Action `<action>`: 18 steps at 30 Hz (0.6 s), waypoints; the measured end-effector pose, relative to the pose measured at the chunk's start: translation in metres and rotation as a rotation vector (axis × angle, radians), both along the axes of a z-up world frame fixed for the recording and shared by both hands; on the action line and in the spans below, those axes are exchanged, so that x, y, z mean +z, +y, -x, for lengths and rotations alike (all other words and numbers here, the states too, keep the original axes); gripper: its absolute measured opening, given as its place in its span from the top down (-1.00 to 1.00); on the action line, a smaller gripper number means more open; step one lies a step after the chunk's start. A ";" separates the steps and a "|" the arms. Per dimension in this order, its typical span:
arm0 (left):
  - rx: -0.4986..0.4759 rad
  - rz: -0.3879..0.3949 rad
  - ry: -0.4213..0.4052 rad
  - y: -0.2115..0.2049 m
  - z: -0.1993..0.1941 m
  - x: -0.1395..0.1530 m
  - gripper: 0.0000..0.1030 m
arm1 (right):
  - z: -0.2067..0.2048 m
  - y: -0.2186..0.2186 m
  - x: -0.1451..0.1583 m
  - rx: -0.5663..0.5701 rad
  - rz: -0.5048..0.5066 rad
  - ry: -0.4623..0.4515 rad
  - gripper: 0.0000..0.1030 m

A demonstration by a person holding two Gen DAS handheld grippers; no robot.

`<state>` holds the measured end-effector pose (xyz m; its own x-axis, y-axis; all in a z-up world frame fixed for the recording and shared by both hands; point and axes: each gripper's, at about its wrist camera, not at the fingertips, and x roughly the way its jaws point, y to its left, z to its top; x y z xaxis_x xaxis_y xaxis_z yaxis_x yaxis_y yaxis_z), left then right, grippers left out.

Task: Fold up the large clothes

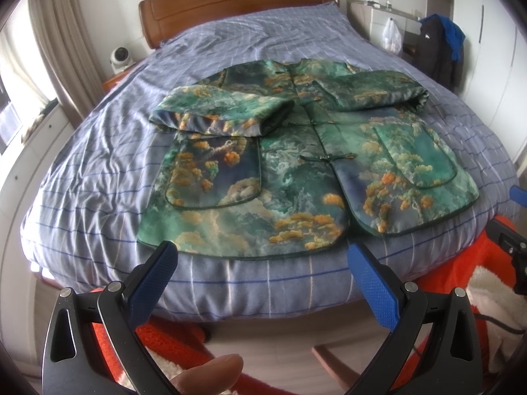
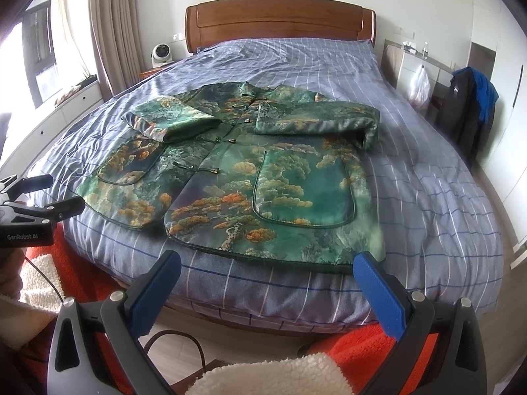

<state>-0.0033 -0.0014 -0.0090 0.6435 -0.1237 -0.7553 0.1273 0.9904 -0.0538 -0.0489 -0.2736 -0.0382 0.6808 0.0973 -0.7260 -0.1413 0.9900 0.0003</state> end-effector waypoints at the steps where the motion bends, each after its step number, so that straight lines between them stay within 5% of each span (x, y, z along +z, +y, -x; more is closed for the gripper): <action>1: 0.001 0.007 0.005 0.000 0.000 0.000 -0.99 | -0.001 0.000 -0.001 0.000 -0.001 0.003 -1.00; 3: -0.001 0.031 0.024 0.000 0.000 0.001 -0.99 | -0.001 0.001 -0.001 0.005 -0.005 0.005 -1.00; 8: -0.009 -0.087 -0.011 -0.004 0.000 -0.003 -0.99 | -0.001 0.003 -0.003 0.018 -0.008 0.008 -1.00; 18: -0.008 -0.097 -0.024 -0.006 -0.001 -0.003 -0.99 | 0.000 0.006 -0.006 0.030 -0.018 0.014 -1.00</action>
